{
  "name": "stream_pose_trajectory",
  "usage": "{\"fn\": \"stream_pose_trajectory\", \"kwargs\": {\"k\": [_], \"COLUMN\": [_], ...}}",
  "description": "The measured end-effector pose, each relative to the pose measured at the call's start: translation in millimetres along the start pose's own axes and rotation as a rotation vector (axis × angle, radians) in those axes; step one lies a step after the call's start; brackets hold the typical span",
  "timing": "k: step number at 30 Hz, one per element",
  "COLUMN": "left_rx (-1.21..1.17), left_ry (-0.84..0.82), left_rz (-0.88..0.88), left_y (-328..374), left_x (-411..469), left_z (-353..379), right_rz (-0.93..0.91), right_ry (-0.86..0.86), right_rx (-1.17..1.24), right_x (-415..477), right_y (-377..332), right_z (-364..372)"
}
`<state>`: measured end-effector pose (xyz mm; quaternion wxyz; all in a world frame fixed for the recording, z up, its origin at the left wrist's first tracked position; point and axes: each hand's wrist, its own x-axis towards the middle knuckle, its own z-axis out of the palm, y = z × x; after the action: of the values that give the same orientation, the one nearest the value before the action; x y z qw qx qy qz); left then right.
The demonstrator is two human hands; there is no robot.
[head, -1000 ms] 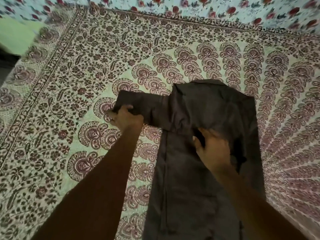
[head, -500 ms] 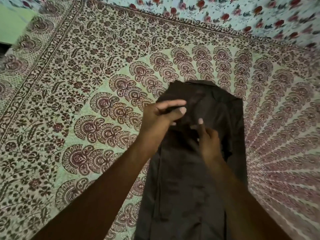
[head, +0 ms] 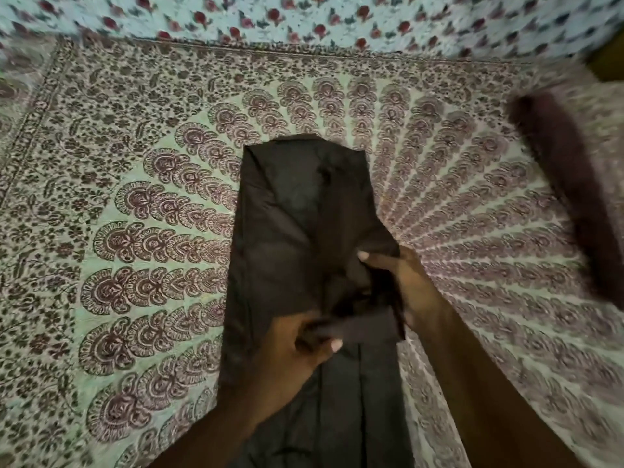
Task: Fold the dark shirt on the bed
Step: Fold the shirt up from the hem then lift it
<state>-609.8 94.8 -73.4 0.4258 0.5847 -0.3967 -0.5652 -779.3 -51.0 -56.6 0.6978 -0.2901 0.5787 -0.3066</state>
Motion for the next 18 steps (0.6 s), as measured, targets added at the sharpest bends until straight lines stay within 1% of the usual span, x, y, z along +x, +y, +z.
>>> {"fn": "stream_pose_trajectory", "kwargs": {"k": [3, 5, 7, 9, 13, 15, 18], "left_rx": [0.144, 0.166, 0.067, -0.005, -0.024, -0.024, -0.051], "left_ry": [0.000, 0.014, 0.015, 0.010, 0.043, 0.072, 0.093], "left_rz": [0.066, 0.001, -0.104, -0.183, -0.197, -0.217, -0.325], "left_y": [-15, -22, -30, -41, -63, -65, -70], "left_x": [-31, -46, -57, -66, -84, -93, -102], "left_z": [15, 22, 28, 33, 41, 43, 45], "right_rz": [-0.032, -0.030, -0.021, 0.024, 0.074, 0.085, 0.140], "right_ry": [0.041, 0.074, 0.054, 0.063, 0.198, 0.236, 0.270], "right_rx": [-0.037, 0.013, 0.097, 0.118, 0.063, 0.047, -0.098], "right_x": [-23, -36, -48, -53, -51, -51, -53], "right_y": [23, 38, 54, 74, 103, 112, 125], "right_z": [-21, -33, -42, -47, -53, -53, -53]}}
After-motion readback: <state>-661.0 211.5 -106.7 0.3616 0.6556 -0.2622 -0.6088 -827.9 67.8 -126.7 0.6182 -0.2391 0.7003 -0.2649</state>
